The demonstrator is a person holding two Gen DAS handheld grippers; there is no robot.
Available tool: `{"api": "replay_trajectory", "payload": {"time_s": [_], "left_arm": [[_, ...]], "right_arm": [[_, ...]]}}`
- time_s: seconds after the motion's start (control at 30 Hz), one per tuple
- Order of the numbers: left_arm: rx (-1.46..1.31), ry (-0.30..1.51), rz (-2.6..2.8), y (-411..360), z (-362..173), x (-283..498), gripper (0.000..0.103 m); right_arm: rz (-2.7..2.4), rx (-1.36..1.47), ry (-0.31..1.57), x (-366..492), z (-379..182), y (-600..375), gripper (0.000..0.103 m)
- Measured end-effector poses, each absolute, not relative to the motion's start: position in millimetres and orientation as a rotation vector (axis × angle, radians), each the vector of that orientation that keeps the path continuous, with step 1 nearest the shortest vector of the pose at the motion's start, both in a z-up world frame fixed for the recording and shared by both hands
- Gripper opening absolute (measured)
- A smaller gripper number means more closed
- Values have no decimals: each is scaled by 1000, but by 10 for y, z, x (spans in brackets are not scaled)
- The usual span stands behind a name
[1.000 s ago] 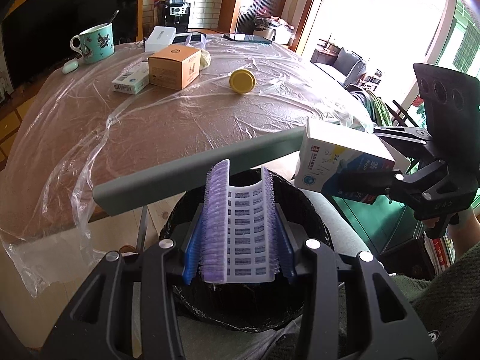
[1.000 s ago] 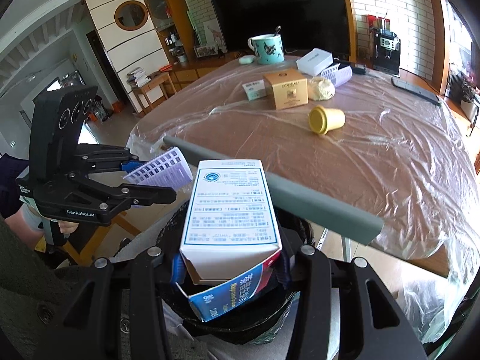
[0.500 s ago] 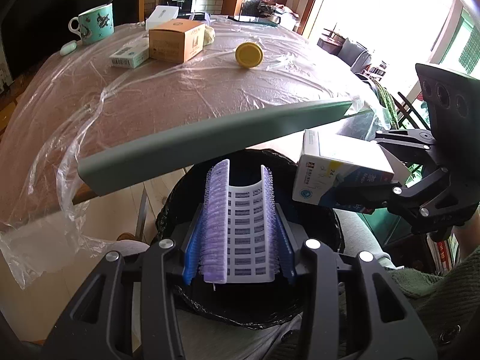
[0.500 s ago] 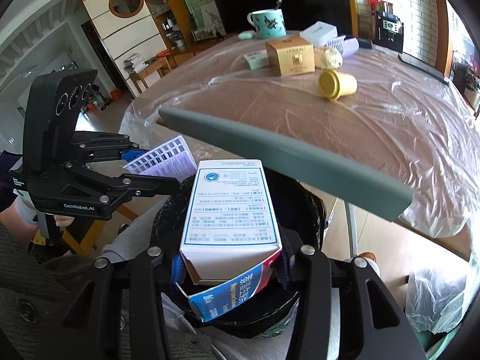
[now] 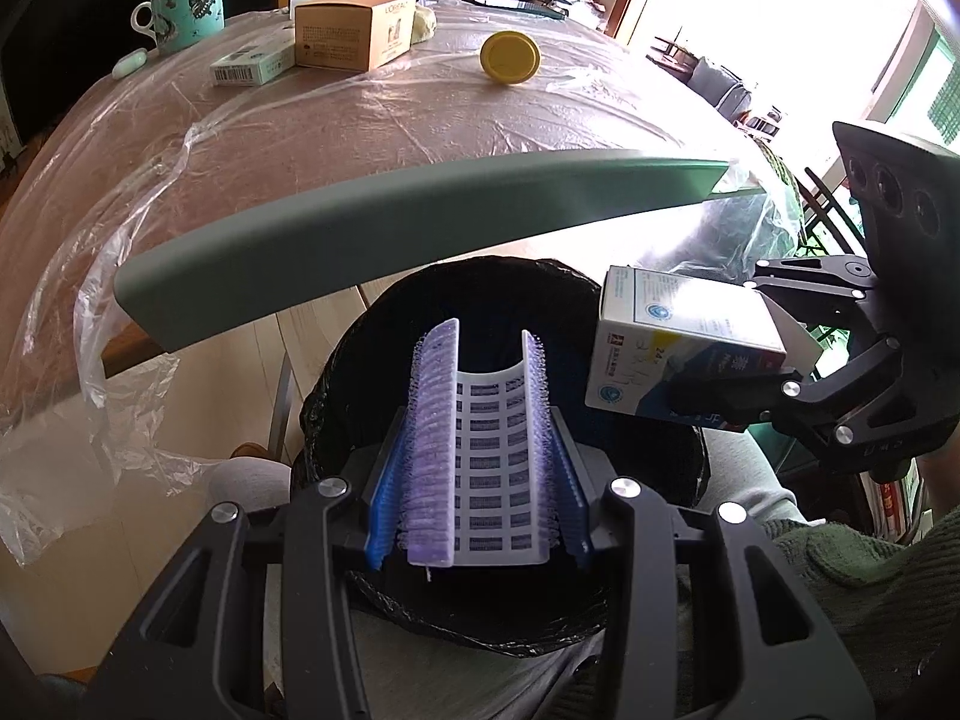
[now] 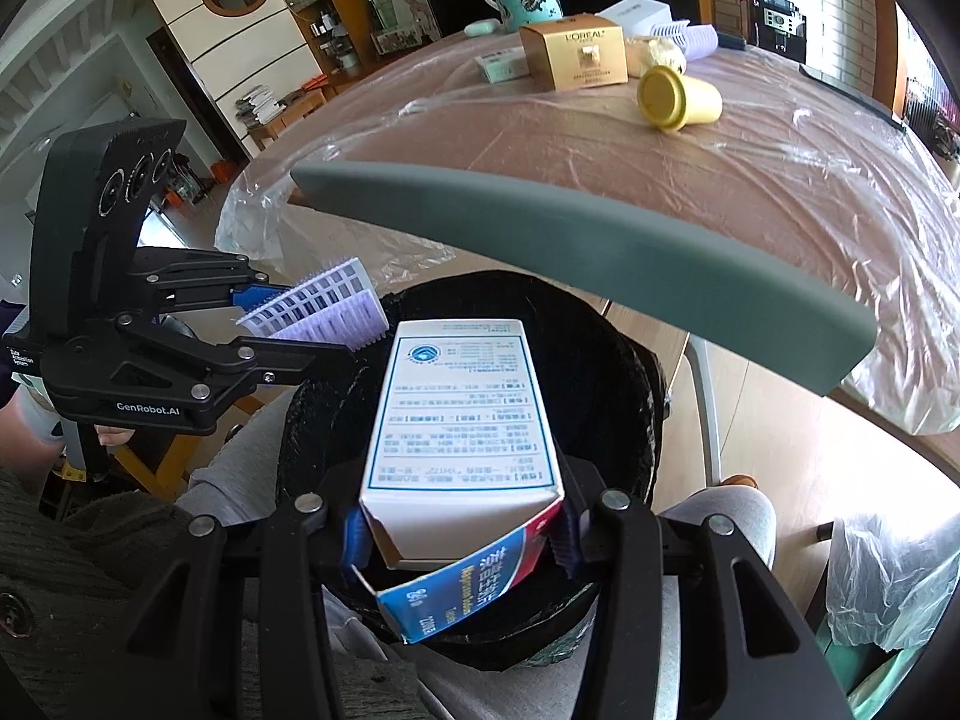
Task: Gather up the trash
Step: 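Lower the purple rack and white box into the bin opening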
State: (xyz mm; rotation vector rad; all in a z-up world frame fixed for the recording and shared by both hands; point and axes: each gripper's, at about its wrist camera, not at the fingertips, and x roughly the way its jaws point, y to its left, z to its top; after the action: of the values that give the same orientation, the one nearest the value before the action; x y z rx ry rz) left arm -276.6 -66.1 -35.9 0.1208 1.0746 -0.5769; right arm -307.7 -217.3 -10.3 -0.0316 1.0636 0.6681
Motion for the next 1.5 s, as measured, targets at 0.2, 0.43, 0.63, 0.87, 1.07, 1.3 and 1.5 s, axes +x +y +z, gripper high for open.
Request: {"api": "replay_trajectory", "payload": {"time_s": [0.2, 0.43, 0.63, 0.87, 1.07, 1.3, 1.5], "left_arm": [[130, 1089, -569, -690, -433, -2747, 44], [142, 1108, -557, -740, -539, -2710, 44], [152, 1118, -548, -737, -601, -2684, 44], [158, 1133, -536, -753, -680, -2655, 44], [171, 1144, -525, -779, -756, -2641, 44], [189, 1157, -516, -775, -839, -2611, 44], [199, 1172, -504, -783, -912, -2588, 44]], "right_arm": [[665, -40, 1079, -3072, -175, -2143, 46], [656, -54, 1100, -3050, -253, -2125, 46], [647, -56, 1116, -3023, -316, -2112, 46], [630, -61, 1136, -3003, -405, -2114, 46], [615, -63, 1151, -3000, -455, -2129, 46], [602, -76, 1165, -3009, -510, -2128, 46], [588, -85, 1182, -2988, -566, -2134, 46]]}}
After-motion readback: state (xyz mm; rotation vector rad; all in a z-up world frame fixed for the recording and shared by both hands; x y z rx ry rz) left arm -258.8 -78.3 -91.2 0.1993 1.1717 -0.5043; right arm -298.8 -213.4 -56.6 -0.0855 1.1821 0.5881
